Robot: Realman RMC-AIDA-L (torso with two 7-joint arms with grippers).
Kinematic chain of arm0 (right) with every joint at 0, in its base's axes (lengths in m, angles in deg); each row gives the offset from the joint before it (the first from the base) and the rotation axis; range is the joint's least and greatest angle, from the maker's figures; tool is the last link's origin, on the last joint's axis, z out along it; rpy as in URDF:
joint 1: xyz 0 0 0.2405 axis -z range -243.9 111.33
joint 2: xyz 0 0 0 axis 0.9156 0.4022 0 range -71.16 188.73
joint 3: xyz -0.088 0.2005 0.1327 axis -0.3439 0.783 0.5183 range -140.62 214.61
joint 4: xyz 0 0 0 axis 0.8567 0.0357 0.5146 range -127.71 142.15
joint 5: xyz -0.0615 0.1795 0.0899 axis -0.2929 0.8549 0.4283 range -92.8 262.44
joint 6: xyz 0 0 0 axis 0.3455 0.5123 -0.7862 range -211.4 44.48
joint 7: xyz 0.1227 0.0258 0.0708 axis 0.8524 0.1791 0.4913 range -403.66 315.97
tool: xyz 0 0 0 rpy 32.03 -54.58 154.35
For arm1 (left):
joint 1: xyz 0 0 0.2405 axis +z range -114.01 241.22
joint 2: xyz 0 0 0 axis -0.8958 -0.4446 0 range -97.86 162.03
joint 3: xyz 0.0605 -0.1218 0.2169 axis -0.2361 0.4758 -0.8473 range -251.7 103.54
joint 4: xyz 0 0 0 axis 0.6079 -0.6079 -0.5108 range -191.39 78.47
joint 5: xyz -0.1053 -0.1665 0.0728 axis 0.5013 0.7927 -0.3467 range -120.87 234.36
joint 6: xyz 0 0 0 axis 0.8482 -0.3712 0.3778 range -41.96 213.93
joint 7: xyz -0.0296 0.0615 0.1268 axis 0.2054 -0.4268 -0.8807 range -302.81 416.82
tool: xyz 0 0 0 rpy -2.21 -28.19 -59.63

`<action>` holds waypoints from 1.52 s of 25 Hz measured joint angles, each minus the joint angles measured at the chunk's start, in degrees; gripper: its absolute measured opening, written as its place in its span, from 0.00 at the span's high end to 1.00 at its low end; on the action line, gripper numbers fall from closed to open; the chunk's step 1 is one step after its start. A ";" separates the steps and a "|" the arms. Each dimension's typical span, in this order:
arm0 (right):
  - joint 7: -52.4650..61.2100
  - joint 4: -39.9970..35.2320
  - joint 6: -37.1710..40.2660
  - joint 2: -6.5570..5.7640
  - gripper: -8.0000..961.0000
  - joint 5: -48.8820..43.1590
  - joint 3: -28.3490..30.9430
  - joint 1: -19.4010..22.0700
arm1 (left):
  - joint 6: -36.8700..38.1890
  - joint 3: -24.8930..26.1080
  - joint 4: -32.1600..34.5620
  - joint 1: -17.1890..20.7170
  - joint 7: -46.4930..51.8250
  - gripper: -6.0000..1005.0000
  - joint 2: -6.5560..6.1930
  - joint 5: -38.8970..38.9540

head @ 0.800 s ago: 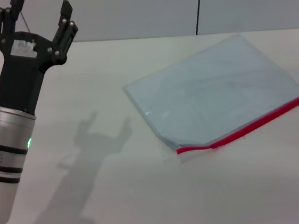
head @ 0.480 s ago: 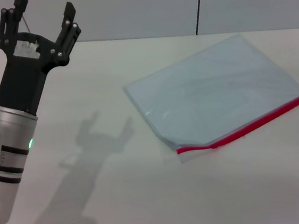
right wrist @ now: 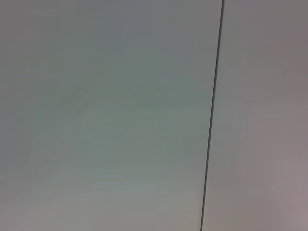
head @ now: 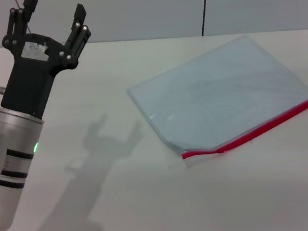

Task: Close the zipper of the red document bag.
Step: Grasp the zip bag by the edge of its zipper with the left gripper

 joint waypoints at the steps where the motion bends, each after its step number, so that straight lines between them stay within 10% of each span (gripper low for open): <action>1: 0.00 0.00 0.00 0.00 0.07 0.00 0.00 0.00 | 0.38 -0.02 0.34 0.01 0.02 0.16 -0.06 0.00; 6: 0.00 0.00 -0.01 -0.02 0.07 0.00 0.00 0.27 | 8.72 -1.97 7.22 0.03 0.16 0.17 -2.79 0.37; 16: 0.00 0.00 -0.01 -0.13 0.07 0.01 0.00 0.27 | 43.16 -5.84 37.03 -3.14 -0.02 0.20 -19.63 -0.08; 23: 0.00 -0.09 -0.02 -0.18 0.07 0.09 0.00 0.51 | 70.87 -1.11 52.80 -5.33 -0.65 0.22 -26.18 -0.23; 28: -0.04 -0.09 -0.01 -0.18 0.07 0.02 0.00 0.53 | 97.55 8.37 59.47 -6.12 -5.64 0.22 -23.01 -3.58; 38: -0.04 -0.08 0.00 -0.18 0.07 0.04 0.00 0.39 | 139.52 28.80 65.50 -1.95 -26.78 0.22 -2.68 -20.28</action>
